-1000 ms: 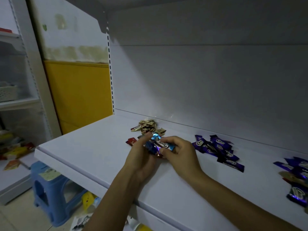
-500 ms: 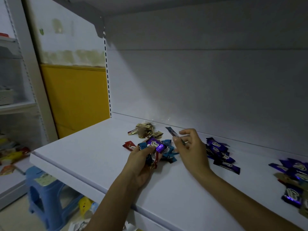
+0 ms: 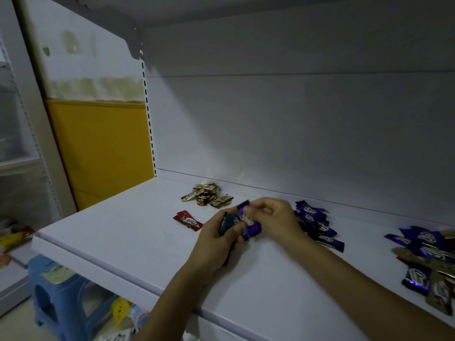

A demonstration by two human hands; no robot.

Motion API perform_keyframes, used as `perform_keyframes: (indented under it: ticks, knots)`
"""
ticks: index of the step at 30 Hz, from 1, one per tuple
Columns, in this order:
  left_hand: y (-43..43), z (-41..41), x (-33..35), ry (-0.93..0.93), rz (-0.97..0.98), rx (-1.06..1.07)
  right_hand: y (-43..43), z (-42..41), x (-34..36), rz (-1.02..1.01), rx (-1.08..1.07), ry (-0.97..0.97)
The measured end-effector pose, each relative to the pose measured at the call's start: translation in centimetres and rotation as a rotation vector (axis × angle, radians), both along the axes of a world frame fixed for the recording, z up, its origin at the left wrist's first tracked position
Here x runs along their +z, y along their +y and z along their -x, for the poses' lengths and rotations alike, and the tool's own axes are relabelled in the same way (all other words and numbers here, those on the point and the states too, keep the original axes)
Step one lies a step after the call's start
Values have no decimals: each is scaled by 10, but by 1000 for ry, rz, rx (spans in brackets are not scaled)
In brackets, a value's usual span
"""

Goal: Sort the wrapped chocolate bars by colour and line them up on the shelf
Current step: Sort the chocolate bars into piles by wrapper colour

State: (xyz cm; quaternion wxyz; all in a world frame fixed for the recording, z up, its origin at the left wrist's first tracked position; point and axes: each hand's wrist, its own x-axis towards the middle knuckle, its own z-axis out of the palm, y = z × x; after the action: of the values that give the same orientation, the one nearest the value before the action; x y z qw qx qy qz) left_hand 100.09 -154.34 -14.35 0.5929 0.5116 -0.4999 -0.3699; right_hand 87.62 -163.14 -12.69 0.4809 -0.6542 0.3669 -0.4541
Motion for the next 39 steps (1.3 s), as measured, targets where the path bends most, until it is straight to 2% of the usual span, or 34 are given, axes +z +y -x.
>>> perform_keyframes:
  ticks: [2,3,5,6,8,9,11,13,14,17,20,22,24,26,28,30,32,34,36,37,39]
  knots:
    - [-3,-2,-1,43,-40,-7,-15,14,7,100,-243,-46]
    - [-4,-3,-1,81,-61,-8,-23,26,9,267,-398,14]
    - [-6,-4,-2,155,-84,-7,-38,57,3,642,-568,346]
    - [-7,-4,-3,179,-83,-7,-45,71,-4,735,-561,560]
    - [-7,-4,-2,218,-64,-20,-53,87,-21,685,-481,877]
    - [-6,-3,-1,241,-48,-31,-55,89,-26,625,-468,926]
    - [-5,-3,1,266,-31,-44,-58,87,-28,589,-524,934]
    - [-4,-3,3,205,-27,-44,-56,81,-26,662,-587,914]
    - [-4,-3,4,164,-25,-45,-52,75,-24,688,-564,841]
    - [-4,-2,3,113,-29,-58,-17,39,-7,570,-287,466]
    - [-4,-3,1,186,5,-106,15,-3,-2,504,-14,294]
    - [-5,-5,0,269,26,-130,26,-14,-1,376,74,137]
    - [-7,-6,-2,263,17,-164,26,-13,2,229,131,7]
    - [-9,-7,-4,259,5,-144,23,-8,4,135,116,-113]
    - [-11,-9,-3,281,-13,0,14,-3,6,118,-56,-202]
    - [-11,-16,-4,400,8,190,5,3,2,264,-244,-131]
    - [-8,-23,-2,598,41,289,2,9,-6,525,-291,64]
    - [-6,-25,0,647,41,313,1,11,-17,683,-197,369]
    - [-4,-25,2,660,46,319,4,9,-26,734,-86,718]
    - [-3,-25,3,681,50,311,5,8,-28,756,-78,812]
    - [-1,-24,4,685,56,290,8,6,-24,786,-130,756]
